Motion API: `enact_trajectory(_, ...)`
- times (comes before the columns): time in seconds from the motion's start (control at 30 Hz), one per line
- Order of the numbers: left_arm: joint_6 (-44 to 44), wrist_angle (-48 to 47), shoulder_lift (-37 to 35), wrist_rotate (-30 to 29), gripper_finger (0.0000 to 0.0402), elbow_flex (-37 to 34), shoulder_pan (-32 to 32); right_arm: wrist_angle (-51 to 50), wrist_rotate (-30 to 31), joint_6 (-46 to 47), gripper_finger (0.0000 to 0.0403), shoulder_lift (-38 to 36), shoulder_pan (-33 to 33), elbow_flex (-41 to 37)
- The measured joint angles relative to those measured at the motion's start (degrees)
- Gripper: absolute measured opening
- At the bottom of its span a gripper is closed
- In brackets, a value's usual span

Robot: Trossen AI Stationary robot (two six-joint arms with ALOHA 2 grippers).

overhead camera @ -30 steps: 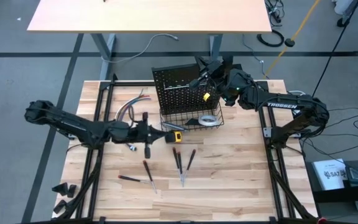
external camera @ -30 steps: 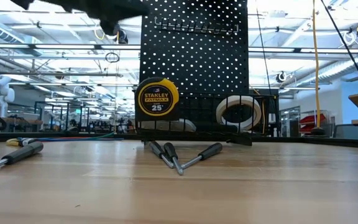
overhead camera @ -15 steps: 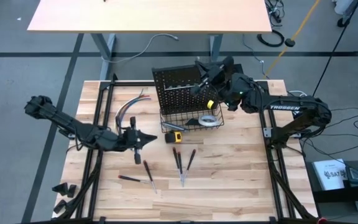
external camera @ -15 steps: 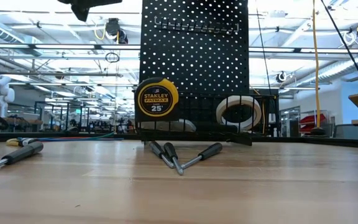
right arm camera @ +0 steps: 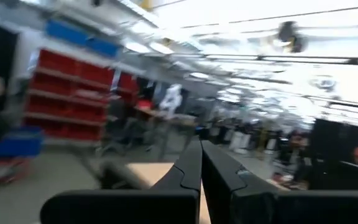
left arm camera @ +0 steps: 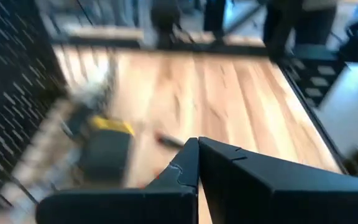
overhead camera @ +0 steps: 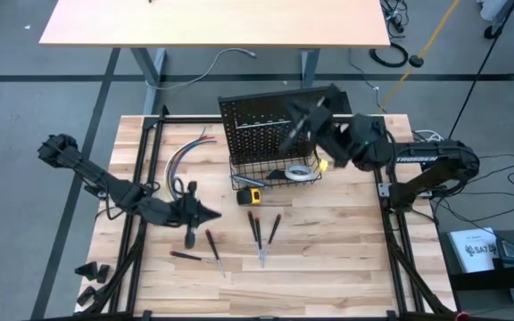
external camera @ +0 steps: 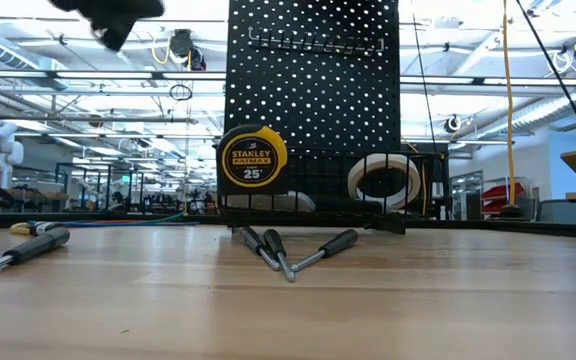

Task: Hang tools onto peg board
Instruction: Hang the black screwdriver onto the pegboard

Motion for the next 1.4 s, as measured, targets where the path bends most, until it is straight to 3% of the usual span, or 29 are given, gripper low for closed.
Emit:
enact_trajectory(0.17, -5.74, -3.73, 2.27, 0.41, 0.0008, 0.0, -4.13, -18.65, 0.04, 12.12, 0.0, -0.39, 8.58, 0.07)
enact_trajectory(0.27, -5.71, -3.76, 4.16, -1.05, 0.0008, 0.0, -5.31, -30.96, 0.25, 26.36, 0.0, 0.76, 13.87, 0.07)
enact_trajectory(0.4, -3.77, -3.85, 5.75, -7.01, 0.0008, 0.02, -5.73, -43.57, 5.82, 47.36, 0.0, 4.67, 21.14, 0.07)
enact_trajectory(0.53, 1.67, -0.76, 4.99, -12.01, 0.0008, -1.72, -5.56, -53.89, 7.42, 69.73, 0.0, 9.49, 25.77, 0.07)
enact_trajectory(0.77, 10.62, 6.98, 0.11, -3.14, 0.0008, -6.98, -0.89, -62.2, 4.3, 99.06, 0.0, 18.3, 28.16, 0.07)
enact_trajectory(0.9, 10.91, 8.7, -4.72, 0.4, 0.0008, -9.49, 1.78, -60.52, -1.12, 104.55, 0.0, 23.04, 27.15, 0.07)
enact_trajectory(1.03, 10.92, 11.82, -8.02, 5.35, 0.0008, -11.57, 2.22, -57.43, -3.82, 101.97, 0.0, 26.73, 25.99, 0.07)
enact_trajectory(1.17, 9.61, 12.02, -8.55, 6.06, 0.0008, -11.87, 2.15, -54.64, -10.14, 100.36, 0.0, 28.72, 24.39, 0.09)
enact_trajectory(1.4, 9.33, 11.55, -7.77, 6.38, 0.0008, -11.89, 1.68, -53.99, -11.8, 103.54, 0.0017, 30.49, 22.21, 0.11)
